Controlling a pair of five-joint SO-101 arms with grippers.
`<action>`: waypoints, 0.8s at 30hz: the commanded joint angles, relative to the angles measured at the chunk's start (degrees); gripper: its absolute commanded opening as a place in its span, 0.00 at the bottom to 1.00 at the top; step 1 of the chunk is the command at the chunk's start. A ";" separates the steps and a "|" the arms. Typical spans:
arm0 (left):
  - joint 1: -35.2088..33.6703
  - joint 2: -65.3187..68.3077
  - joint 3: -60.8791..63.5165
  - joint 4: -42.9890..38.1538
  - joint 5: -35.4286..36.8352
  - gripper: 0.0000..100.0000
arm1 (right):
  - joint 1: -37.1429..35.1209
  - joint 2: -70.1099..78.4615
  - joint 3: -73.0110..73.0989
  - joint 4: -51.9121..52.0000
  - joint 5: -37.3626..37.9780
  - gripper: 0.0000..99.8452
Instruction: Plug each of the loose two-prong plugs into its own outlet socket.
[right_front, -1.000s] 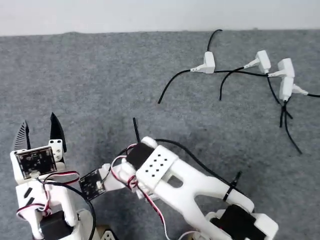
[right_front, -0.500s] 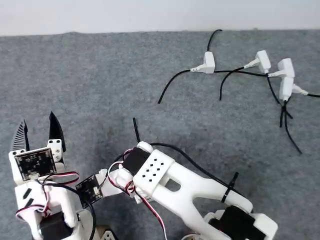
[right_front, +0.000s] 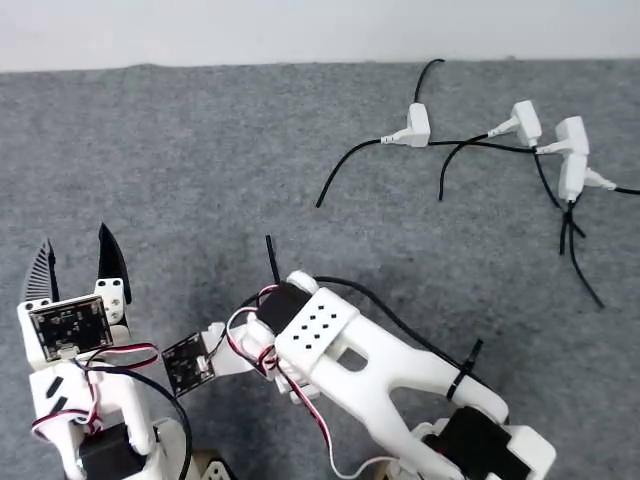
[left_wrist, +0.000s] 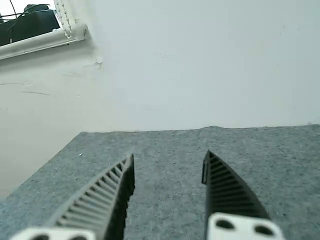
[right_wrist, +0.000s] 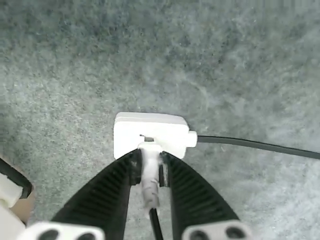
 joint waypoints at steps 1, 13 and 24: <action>-0.26 -0.53 -2.77 -1.49 -0.79 0.23 | 0.57 -0.40 0.70 -0.75 0.62 0.01; -0.26 -0.53 -2.77 -1.49 -0.70 0.23 | -1.36 -0.75 4.13 -2.33 0.18 0.01; -0.26 -0.53 -2.77 -1.41 -0.70 0.23 | -1.36 -0.75 13.19 -10.07 -1.41 0.01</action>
